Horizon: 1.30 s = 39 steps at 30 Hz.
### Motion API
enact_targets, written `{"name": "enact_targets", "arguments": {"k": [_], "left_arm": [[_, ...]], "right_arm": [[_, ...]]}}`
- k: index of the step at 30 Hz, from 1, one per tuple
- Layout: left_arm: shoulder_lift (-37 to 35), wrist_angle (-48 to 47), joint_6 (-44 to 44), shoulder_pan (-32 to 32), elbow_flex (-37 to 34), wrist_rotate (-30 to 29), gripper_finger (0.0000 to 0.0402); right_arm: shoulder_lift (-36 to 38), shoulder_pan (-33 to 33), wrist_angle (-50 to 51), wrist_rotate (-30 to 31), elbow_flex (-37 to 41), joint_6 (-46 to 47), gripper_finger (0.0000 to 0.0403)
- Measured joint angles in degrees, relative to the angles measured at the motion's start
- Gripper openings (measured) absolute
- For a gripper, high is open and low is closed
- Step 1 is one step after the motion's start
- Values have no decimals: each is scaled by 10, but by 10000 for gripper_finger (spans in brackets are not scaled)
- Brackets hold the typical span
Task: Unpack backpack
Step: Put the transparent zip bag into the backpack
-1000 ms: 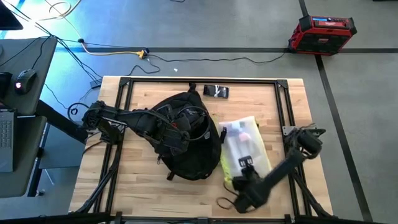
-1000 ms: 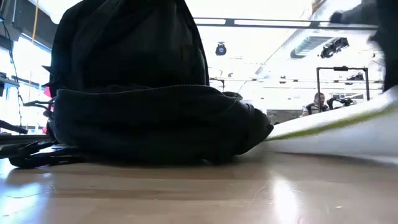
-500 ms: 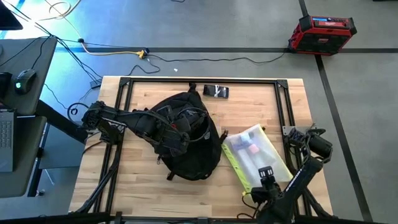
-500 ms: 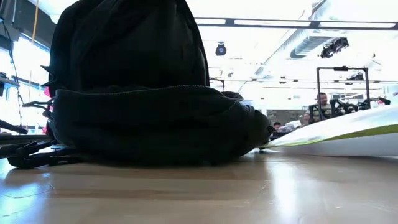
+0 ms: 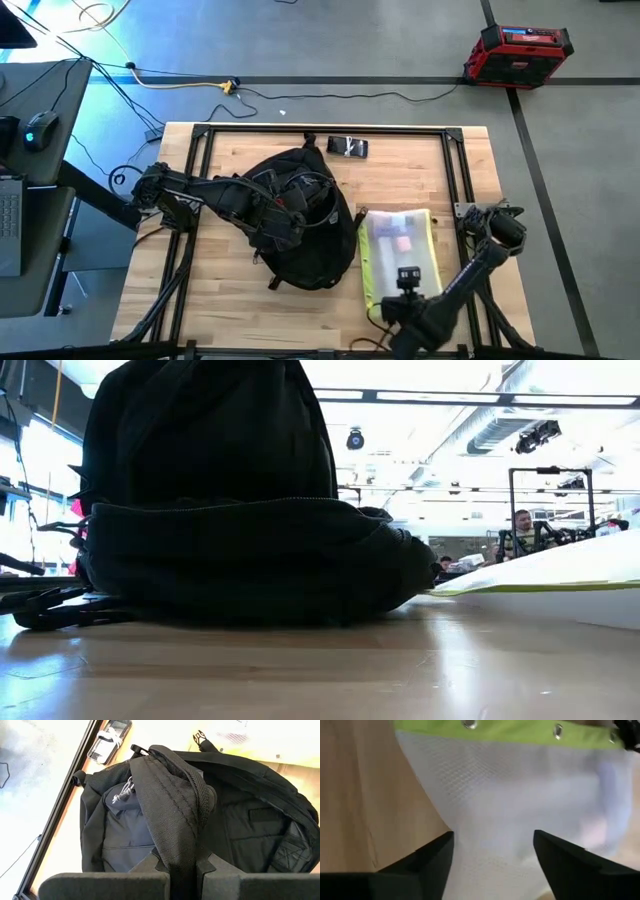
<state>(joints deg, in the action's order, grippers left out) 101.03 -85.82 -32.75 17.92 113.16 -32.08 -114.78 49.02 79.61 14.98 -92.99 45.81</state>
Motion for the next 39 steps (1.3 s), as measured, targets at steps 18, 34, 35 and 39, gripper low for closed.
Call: {"name": "enact_targets", "arguments": {"k": [18,34,35,39], "left_arm": [[0,0,0,1,0,-1,0],[0,0,4,1,0,-1,0],[0,0,4,1,0,-1,0],[0,0,4,1,0,-1,0]], "right_arm": [[-6,-151,-335,34,117,39,286],[-10,-88,80,6,132,166,286],[-10,-81,55,26,132,178,286],[-10,-83,-48,72,132,212,286]]}}
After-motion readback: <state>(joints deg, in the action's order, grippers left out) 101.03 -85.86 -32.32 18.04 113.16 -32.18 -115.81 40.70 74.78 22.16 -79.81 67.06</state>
